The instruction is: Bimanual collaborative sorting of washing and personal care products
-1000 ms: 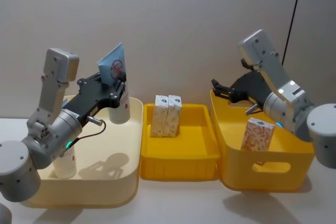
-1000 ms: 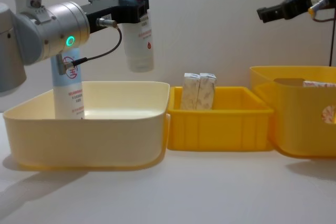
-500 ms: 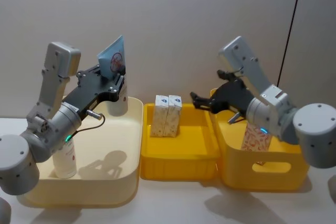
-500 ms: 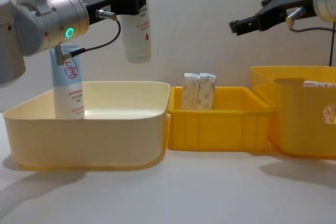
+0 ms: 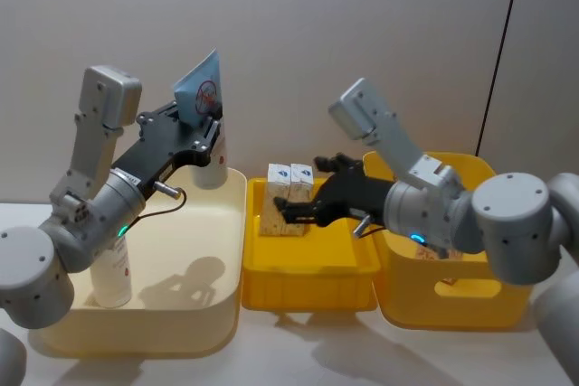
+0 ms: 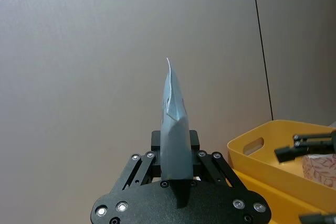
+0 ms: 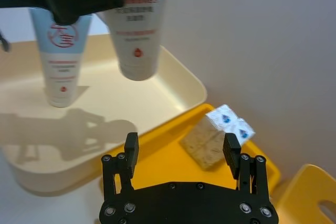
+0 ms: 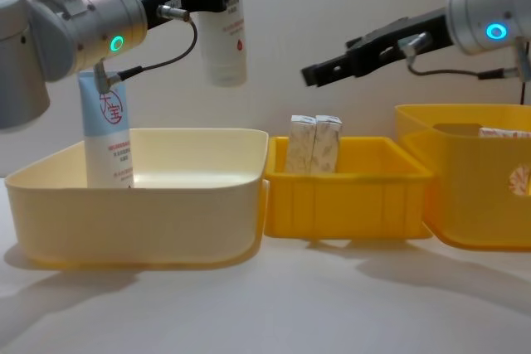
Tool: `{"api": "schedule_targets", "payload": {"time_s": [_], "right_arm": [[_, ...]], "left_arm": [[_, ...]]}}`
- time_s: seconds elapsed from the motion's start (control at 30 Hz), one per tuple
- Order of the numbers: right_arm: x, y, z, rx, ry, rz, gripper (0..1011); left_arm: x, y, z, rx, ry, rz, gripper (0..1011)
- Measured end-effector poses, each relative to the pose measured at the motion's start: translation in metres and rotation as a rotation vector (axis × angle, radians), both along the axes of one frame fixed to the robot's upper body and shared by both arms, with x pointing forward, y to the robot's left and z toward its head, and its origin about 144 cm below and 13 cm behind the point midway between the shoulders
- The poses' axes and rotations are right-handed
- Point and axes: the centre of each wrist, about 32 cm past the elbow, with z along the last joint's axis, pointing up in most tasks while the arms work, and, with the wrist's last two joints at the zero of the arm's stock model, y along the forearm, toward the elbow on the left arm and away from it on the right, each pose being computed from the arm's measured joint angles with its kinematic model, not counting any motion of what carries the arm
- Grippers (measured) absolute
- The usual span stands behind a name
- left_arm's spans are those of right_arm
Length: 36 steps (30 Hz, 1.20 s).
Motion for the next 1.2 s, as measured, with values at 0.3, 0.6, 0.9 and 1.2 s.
{"api": "schedule_targets", "payload": {"time_s": [0.3, 0.6, 0.9, 1.2], "right_arm": [[0.007, 0.016, -0.004, 0.063, 0.114, 0.124, 1001], [0.009, 0.026, -0.009, 0.095, 0.142, 0.171, 1001], [0.007, 0.032, -0.014, 0.089, 0.114, 0.170, 1001], [0.004, 0.038, -0.018, 0.041, 0.055, 0.169, 1001]], "left_arm": [[0.000, -0.004, -0.001, -0.024, -0.012, -0.021, 274], [-0.003, -0.006, -0.003, -0.027, -0.007, -0.032, 274], [-0.007, -0.006, -0.007, -0.019, 0.016, -0.031, 274], [-0.009, -0.005, -0.008, -0.016, 0.026, -0.033, 274]]}}
